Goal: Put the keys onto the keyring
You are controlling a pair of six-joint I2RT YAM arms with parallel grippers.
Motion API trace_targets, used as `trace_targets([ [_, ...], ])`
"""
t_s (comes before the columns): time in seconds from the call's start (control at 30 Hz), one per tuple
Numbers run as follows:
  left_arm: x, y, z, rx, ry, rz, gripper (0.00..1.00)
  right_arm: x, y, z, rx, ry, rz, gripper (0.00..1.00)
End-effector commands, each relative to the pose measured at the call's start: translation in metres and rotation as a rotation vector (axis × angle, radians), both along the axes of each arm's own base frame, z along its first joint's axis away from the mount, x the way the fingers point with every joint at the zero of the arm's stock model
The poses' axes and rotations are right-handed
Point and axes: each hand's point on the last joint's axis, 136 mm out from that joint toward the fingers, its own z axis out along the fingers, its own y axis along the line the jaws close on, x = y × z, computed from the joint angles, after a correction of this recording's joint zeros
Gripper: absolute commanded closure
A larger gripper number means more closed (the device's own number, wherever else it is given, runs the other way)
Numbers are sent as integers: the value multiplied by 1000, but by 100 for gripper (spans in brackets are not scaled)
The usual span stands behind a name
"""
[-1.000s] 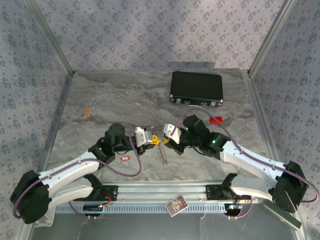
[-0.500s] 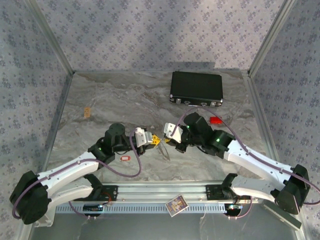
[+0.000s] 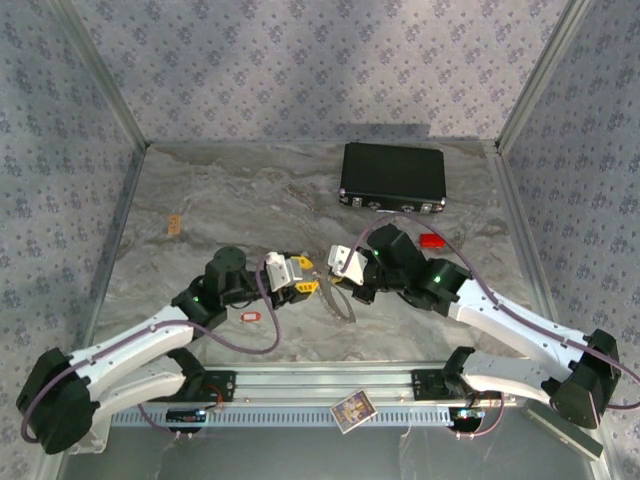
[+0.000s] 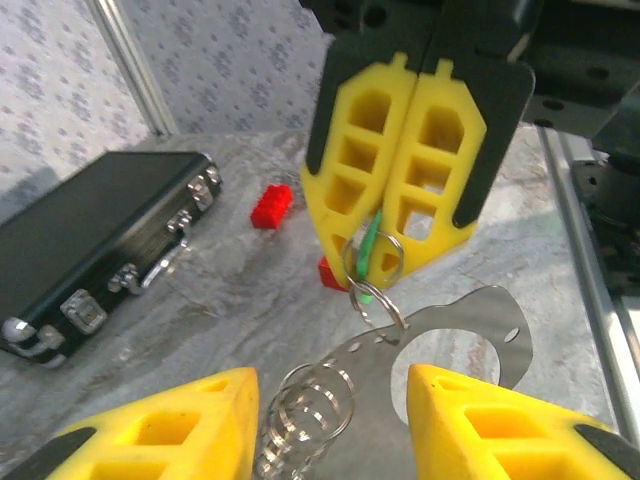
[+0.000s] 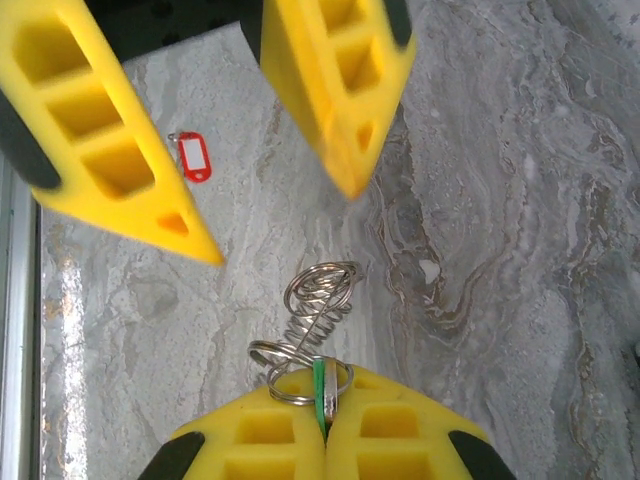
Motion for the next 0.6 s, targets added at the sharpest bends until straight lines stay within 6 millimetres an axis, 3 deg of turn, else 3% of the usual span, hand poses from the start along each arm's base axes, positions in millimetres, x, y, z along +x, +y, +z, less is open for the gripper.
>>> trace_targets([
  [0.0,10,13,25,-80,-58,109,56,5,0,24,19,-57,-8,100],
  [0.23,45,73,55,-201,-122,496,50,6,23,29,36,-34,33,100],
  [0.37,60,120,67,-280,-112,716,47,0,53,39,75,-33,101,100],
  [0.57,65,170,84,-378,-87,900,44,-10,108,55,183,-13,201,100],
])
